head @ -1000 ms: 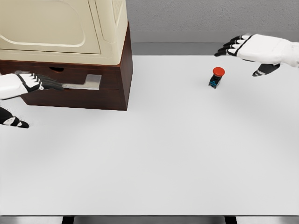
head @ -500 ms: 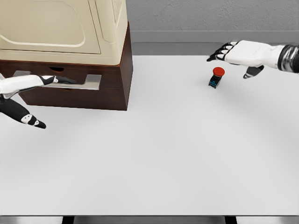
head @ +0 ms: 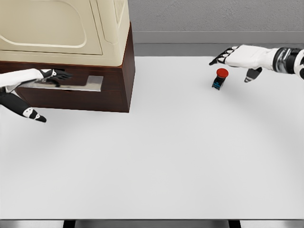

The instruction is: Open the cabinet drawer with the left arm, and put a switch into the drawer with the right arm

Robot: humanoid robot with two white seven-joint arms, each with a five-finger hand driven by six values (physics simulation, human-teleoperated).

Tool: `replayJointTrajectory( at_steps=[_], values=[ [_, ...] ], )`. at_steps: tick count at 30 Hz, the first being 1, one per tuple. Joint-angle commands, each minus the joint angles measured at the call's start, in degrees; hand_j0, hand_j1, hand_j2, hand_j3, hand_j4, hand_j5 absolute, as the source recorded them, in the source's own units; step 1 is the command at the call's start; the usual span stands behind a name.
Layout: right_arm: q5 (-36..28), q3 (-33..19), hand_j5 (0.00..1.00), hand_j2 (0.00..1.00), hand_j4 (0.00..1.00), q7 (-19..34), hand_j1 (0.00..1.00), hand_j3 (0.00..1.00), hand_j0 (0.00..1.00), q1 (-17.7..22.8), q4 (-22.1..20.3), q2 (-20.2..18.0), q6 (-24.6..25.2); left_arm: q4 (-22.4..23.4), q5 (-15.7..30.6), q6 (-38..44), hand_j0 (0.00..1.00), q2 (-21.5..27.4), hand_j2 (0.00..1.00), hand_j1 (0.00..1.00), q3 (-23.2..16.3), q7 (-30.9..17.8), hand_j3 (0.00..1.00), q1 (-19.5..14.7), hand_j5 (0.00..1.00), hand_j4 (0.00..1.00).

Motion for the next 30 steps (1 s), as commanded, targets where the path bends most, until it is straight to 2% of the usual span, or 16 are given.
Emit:
replayJointTrajectory(
  at_steps=[1, 4, 6, 12, 15, 18, 19, 30],
  values=[
    [0.3, 0.0, 1.0, 1.0, 1.0, 0.0, 1.0, 1.0, 1.0, -0.1, 1.8, 1.0, 0.2, 0.8, -4.0, 1.2, 1.0, -0.3, 1.0, 1.0, -0.6, 0.9, 1.0, 0.0, 1.0, 1.0],
    [0.2, -0.1, 1.0, 1.0, 1.0, 0.0, 1.0, 1.0, 1.0, -0.5, 2.3, 1.8, 0.2, 0.8, -4.0, 1.1, 1.0, -0.4, 1.0, 1.0, -0.8, 0.9, 1.0, 0.1, 1.0, 1.0],
    [0.3, 0.0, 1.0, 1.0, 1.0, 0.0, 1.0, 1.0, 1.0, -1.2, 5.0, 2.9, 0.2, 0.7, -4.0, 1.1, 1.0, -0.6, 1.0, 1.0, -0.9, 0.9, 1.0, 0.1, 1.0, 1.0],
    [1.2, 0.0, 1.0, 1.0, 1.0, 0.0, 1.0, 1.0, 1.0, -1.8, 7.4, 3.9, 0.2, 0.7, -6.8, 1.1, 1.0, -0.7, 1.0, 1.0, -1.4, 1.7, 1.0, 0.4, 1.0, 1.0],
    [1.5, 0.0, 1.0, 1.0, 1.0, 0.0, 1.0, 1.0, 1.0, -1.8, 7.5, 4.1, 0.2, 0.7, -7.8, 1.1, 1.0, -0.7, 1.0, 1.0, -3.0, 3.1, 1.0, 0.4, 1.0, 1.0],
    [2.7, 0.0, 1.0, 1.0, 1.0, 0.0, 1.0, 1.0, 1.0, -1.8, 8.1, 4.7, 0.2, 0.7, -8.1, 1.0, 1.0, -0.6, 1.0, 1.0, -3.1, 3.1, 1.0, 0.4, 1.0, 1.0],
    [2.8, 0.0, 1.0, 1.0, 1.0, 0.0, 1.0, 1.0, 1.0, -1.8, 8.2, 4.7, 0.2, 0.7, -9.6, 1.1, 1.0, -0.7, 1.0, 1.0, -3.1, 3.2, 1.0, 0.4, 1.0, 1.0],
    [3.9, 0.7, 1.0, 1.0, 1.0, 0.0, 1.0, 1.0, 1.0, -3.0, 10.6, 6.4, 0.2, 1.4, -10.7, 1.1, 1.0, -0.5, 1.0, 1.0, -3.9, 4.2, 1.0, 0.5, 1.0, 1.0]
  ],
)
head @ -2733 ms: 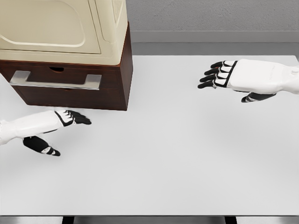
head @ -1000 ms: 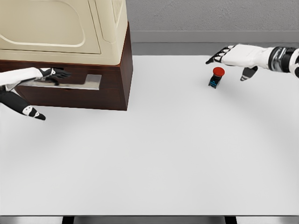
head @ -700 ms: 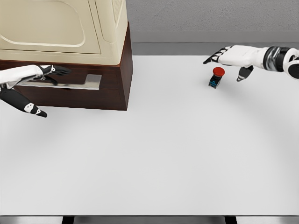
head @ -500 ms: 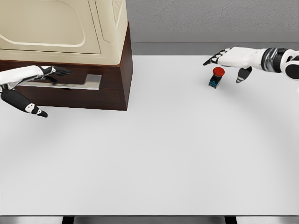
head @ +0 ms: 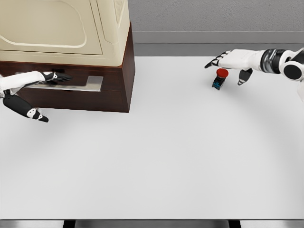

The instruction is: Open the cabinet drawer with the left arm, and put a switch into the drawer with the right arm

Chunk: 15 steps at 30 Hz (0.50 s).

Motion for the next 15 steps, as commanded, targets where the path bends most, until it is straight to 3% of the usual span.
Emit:
replayJointTrajectory(
  at_steps=[1, 15],
  values=[
    [0.1, 0.0, 1.0, 1.0, 1.0, 0.0, 1.0, 1.0, 1.0, 0.0, 0.4, 0.3, 0.1, 1.2, -7.3, -0.1, 1.0, 0.2, 1.0, 1.0, -1.9, 0.3, 1.0, 0.0, 1.0, 1.0],
    [1.2, 0.0, 1.0, 1.0, 1.0, 0.0, 1.0, 1.0, 1.0, -0.9, 2.8, 1.3, 0.1, 3.4, -7.5, -0.1, 1.0, 0.9, 1.0, 1.0, -1.9, 0.3, 1.0, -0.3, 1.0, 1.0]
  ],
)
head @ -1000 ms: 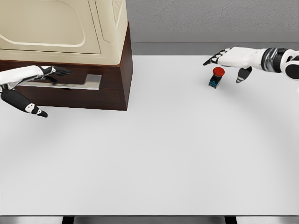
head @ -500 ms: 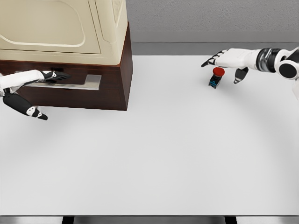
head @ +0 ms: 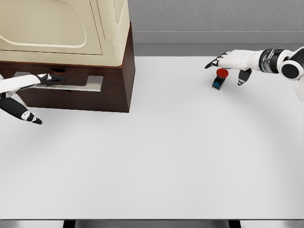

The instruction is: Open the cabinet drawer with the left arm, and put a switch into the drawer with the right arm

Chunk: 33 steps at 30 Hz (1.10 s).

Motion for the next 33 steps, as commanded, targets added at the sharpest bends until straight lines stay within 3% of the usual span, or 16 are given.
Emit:
replayJointTrajectory(
  at_steps=[1, 6, 11, 23, 33],
  values=[
    [0.0, -0.1, 1.0, 1.0, 1.0, 0.0, 1.0, 1.0, 1.0, 0.0, 0.2, 0.2, 0.1, 1.3, -4.1, 0.1, 1.0, 0.2, 1.0, 1.0, -0.4, 0.4, 1.0, 0.0, 1.0, 1.0],
    [0.2, -0.1, 1.0, 1.0, 1.0, 0.0, 1.0, 1.0, 1.0, 0.0, 0.3, 0.2, 0.1, 1.3, -4.1, 0.0, 0.99, 0.2, 0.99, 0.99, -0.4, 0.4, 0.99, 0.0, 0.99, 0.99],
    [0.2, -0.1, 1.0, 1.0, 1.0, 0.0, 1.0, 1.0, 1.0, 0.0, 0.5, 0.4, 0.1, 1.0, -4.0, -0.5, 0.8, 0.2, 0.8, 0.8, -0.4, 0.4, 0.8, 0.0, 0.8, 0.8],
    [0.2, -0.1, 1.0, 1.0, 1.0, 0.0, 1.0, 1.0, 1.0, -0.8, 0.5, 0.5, 0.1, -1.8, -3.3, -1.1, 0.79, 2.0, 0.79, 0.79, -0.5, -0.4, 0.79, 0.1, 0.79, 0.79],
    [0.2, 0.8, 1.0, 1.0, 1.0, 0.0, 1.0, 1.0, 1.0, -0.8, 0.5, 0.9, 0.1, -2.1, 0.3, -6.5, 0.79, 5.4, 0.79, 0.79, -0.5, -6.9, 0.79, 0.1, 0.79, 0.79]
  ],
)
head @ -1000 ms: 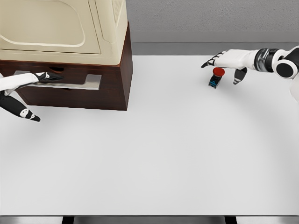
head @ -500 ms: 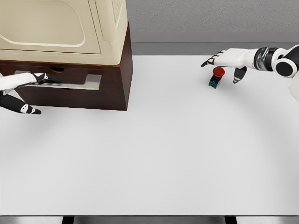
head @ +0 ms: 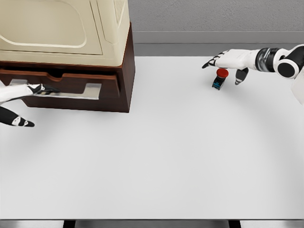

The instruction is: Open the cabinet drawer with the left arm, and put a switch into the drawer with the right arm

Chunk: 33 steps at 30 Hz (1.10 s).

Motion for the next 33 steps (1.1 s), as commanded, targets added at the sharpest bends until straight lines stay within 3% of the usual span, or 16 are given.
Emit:
replayJointTrajectory(
  at_steps=[1, 15, 33],
  values=[
    [-0.2, 0.0, 1.0, 1.0, 1.0, 0.0, 1.0, 1.0, 1.0, 0.0, 0.0, 0.0, 0.1, -0.4, 3.1, -2.3, 0.79, 1.0, 0.79, 0.79, 0.0, -3.1, 0.79, 0.1, 0.79, 0.79],
    [-0.2, 1.1, 1.0, 1.0, 1.0, 0.0, 1.0, 1.0, 1.0, -0.1, 0.0, 0.1, 0.1, -0.4, 7.2, -6.6, 0.79, 2.6, 0.79, 0.79, 0.0, -8.5, 0.79, 0.0, 0.79, 0.79],
    [-0.1, 1.9, 1.0, 1.0, 1.0, 0.0, 1.0, 1.0, 1.0, -0.8, 2.3, 0.8, 0.1, -0.4, 12.5, -10.6, 0.8, 5.0, 0.8, 0.8, 1.0, -8.6, 0.8, -0.4, 0.8, 0.8]
  ],
)
